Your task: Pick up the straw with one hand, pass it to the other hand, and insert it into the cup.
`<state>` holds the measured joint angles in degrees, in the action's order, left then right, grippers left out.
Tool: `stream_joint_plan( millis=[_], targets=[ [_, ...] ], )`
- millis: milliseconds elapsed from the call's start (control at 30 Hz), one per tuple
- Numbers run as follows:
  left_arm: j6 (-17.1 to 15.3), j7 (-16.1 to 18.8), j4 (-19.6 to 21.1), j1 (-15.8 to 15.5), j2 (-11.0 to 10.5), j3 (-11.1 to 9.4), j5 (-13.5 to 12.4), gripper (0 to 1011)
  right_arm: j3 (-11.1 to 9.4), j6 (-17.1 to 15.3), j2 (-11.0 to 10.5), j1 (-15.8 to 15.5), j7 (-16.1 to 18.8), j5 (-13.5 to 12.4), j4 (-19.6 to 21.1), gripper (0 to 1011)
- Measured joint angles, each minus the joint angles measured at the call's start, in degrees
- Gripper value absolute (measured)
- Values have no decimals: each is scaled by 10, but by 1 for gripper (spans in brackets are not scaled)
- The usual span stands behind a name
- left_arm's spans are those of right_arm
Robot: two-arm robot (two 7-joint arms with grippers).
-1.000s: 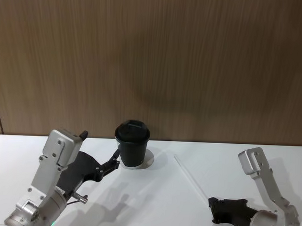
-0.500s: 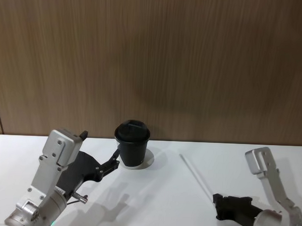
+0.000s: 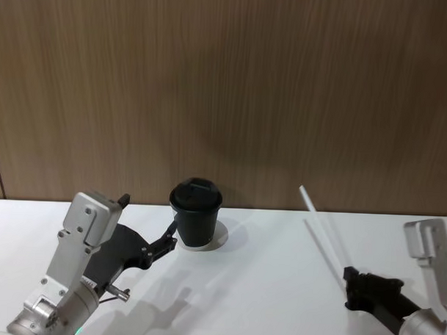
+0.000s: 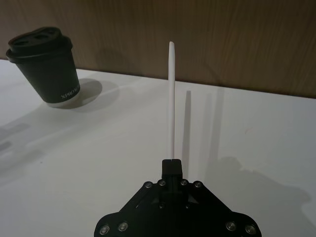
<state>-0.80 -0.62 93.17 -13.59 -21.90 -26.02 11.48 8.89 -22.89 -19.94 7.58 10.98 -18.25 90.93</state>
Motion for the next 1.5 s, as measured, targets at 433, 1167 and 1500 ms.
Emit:
stream_joint_plan(
  millis=[433, 1167, 1500],
  targets=[
    [0, 0, 0, 0, 0, 0, 0, 1002, -33, 144, -29, -34, 65, -11, -12, 0],
    [0, 0, 0, 0, 0, 0, 0, 1001, -53, 297, -87, -45, 261, -109, -44, 0],
    [0, 0, 0, 0, 0, 0, 0, 1002, -49, 332, -102, -25, 358, -166, -55, 0]
  ],
)
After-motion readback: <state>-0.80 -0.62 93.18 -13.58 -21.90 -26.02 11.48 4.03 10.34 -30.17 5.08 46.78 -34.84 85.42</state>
